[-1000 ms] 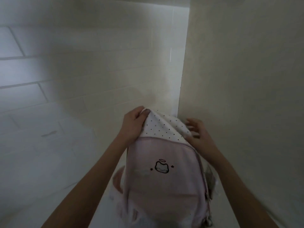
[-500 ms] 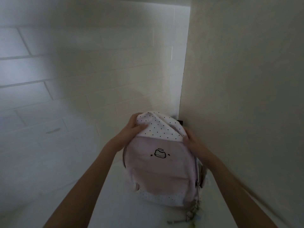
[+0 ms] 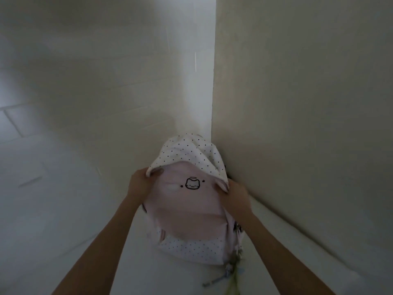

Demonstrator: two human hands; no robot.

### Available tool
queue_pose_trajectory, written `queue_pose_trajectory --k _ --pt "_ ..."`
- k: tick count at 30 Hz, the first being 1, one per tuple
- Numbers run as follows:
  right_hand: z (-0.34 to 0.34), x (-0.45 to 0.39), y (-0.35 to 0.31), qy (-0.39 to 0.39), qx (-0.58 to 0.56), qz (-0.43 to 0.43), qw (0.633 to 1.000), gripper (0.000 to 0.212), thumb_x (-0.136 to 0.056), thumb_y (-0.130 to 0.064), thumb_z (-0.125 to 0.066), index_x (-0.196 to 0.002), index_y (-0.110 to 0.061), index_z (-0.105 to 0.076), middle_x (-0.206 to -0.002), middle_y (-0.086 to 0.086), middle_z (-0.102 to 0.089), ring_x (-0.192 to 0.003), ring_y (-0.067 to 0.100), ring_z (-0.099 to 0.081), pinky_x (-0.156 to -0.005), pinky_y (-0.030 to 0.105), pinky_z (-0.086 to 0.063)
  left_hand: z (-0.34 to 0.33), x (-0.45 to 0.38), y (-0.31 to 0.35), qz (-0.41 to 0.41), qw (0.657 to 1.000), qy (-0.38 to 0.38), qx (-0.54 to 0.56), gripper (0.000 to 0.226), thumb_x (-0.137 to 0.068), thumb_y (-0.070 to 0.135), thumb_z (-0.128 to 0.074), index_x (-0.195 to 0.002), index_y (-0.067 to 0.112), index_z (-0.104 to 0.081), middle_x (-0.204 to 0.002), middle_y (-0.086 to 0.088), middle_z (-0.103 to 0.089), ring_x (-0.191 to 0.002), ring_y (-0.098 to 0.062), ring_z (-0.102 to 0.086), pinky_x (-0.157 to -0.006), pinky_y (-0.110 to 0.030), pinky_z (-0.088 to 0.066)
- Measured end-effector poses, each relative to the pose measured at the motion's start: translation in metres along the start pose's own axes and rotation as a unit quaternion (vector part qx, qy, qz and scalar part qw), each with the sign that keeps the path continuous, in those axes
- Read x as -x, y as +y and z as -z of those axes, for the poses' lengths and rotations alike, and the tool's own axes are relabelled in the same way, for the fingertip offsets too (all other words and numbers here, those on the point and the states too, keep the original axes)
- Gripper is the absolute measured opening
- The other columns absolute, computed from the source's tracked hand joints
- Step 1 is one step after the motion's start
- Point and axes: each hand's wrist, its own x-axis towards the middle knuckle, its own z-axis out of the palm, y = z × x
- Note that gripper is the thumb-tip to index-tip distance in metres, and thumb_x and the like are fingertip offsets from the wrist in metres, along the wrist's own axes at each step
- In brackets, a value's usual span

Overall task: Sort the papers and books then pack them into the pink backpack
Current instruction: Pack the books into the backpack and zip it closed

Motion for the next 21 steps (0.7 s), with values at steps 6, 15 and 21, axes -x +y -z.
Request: queue_pose_trajectory --k 6,15,21 --pt "0.053 0.004 0.023 0.071 0.002 -0.049 0.996 0.027 -0.089 -0.039 -0.056 -0.084 -0.013 -0.061 -0.072 0.001 -0.062 -0.067 0.022 -0.060 -0.057 0.032 -0.045 -0.048 0.004 0.064 -0.153 0.986 0.062 -0.016 0.041 -0.082 0.032 -0.040 -0.071 -0.001 -0.063 -0.063 -0.010 -0.059 -0.060 -0.021 -0.053 -0.057 -0.034 -0.037" --pt "0.184 0.028 0.088 0.220 0.099 -0.119 0.963 0.024 -0.088 -0.041 -0.058 -0.072 -0.022 -0.054 -0.056 -0.013 -0.049 -0.050 0.003 -0.048 -0.041 0.018 -0.028 -0.155 0.022 0.174 -0.194 0.966 -0.088 0.144 0.026 -0.090 0.022 -0.059 -0.081 0.000 -0.069 -0.078 -0.018 -0.069 -0.078 -0.031 -0.066 -0.060 -0.032 -0.041" --pt "0.197 0.049 0.138 0.218 0.058 -0.238 0.945 0.038 -0.086 -0.028 -0.062 -0.114 -0.008 -0.045 -0.101 0.009 -0.061 -0.091 0.034 -0.060 -0.066 0.035 -0.046 -0.226 0.045 0.208 -0.212 0.963 -0.167 0.006 0.019 -0.091 0.011 -0.048 -0.103 0.005 -0.062 -0.100 -0.015 -0.067 -0.094 -0.033 -0.063 -0.069 -0.035 -0.042"
